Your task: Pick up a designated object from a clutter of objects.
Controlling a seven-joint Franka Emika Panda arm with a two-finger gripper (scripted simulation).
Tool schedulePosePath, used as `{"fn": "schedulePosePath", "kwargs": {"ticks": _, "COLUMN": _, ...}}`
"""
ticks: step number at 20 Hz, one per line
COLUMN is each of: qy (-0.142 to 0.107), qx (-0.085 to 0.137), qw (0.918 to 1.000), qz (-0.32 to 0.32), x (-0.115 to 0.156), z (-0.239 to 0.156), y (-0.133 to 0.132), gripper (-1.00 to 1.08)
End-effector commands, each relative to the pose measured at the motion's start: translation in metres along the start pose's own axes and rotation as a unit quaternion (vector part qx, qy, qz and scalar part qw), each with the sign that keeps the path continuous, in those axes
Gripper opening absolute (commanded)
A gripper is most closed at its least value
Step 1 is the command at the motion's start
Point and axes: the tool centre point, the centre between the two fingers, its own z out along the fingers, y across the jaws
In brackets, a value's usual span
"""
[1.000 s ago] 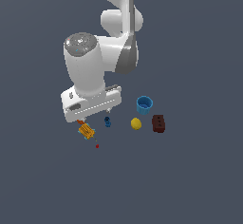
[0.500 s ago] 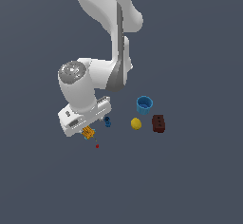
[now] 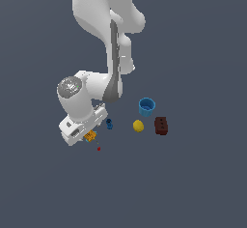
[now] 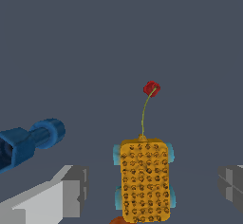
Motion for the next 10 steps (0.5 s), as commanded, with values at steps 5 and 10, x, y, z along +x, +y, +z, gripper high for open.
{"fn": "schedulePosePath", "kwargs": {"ticks": 5, "qy": 0.003, "qx": 0.001, "qw": 0.9998, "qz": -0.020, "x": -0.0041, "z": 0.0127, "y": 0.0026, "gripper": 1.00}}
{"fn": "schedulePosePath", "kwargs": {"ticks": 10, "qy": 0.003, "qx": 0.001, "qw": 0.9998, "qz": -0.019, "x": -0.0044, "z": 0.0141, "y": 0.0025, "gripper": 1.00}}
